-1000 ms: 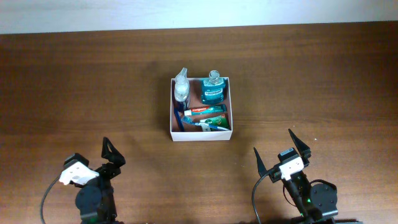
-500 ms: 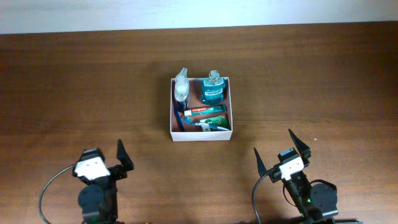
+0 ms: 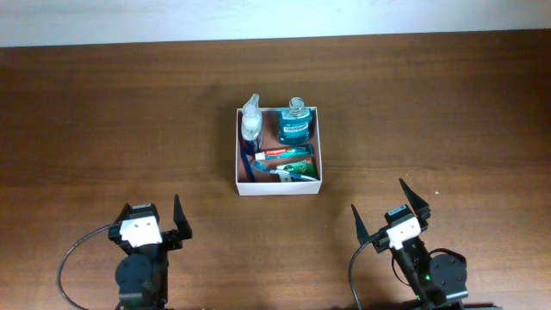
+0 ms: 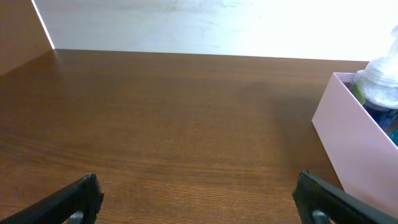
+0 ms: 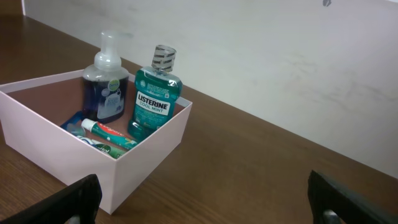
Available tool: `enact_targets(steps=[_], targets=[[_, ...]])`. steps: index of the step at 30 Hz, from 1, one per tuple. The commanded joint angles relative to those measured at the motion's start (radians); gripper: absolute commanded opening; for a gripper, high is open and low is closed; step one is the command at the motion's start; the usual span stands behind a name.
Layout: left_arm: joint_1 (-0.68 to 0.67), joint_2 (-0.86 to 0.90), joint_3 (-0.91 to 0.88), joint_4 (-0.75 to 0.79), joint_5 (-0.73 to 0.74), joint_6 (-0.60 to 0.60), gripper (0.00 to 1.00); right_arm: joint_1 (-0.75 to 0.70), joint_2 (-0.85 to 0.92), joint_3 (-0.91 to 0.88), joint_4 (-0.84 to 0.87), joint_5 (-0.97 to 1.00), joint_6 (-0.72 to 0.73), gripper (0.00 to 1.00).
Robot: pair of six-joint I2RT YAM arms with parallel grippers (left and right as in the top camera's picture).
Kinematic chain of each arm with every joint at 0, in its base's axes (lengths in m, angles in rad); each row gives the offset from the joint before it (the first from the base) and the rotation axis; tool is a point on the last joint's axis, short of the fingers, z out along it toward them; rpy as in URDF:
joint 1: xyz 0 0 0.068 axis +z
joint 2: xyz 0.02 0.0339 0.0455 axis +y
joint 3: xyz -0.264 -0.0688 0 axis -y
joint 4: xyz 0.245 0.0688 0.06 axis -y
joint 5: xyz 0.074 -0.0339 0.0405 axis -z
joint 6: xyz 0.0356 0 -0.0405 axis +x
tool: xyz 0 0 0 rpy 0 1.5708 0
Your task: Pack container
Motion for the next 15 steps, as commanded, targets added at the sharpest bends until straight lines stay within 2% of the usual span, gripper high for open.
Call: enact_targets(steps=[1, 15], targets=[[-0.003, -0.011, -0.008, 0.000, -0.011, 0.019, 0.99, -0.007, -0.009, -0.005, -0.004, -0.020, -0.003, 0.98], [-0.003, -0.010, -0.008, -0.001, -0.011, 0.019, 0.99, -0.007, -0.009, -0.005, -0.004, -0.020, -0.003, 0.98]])
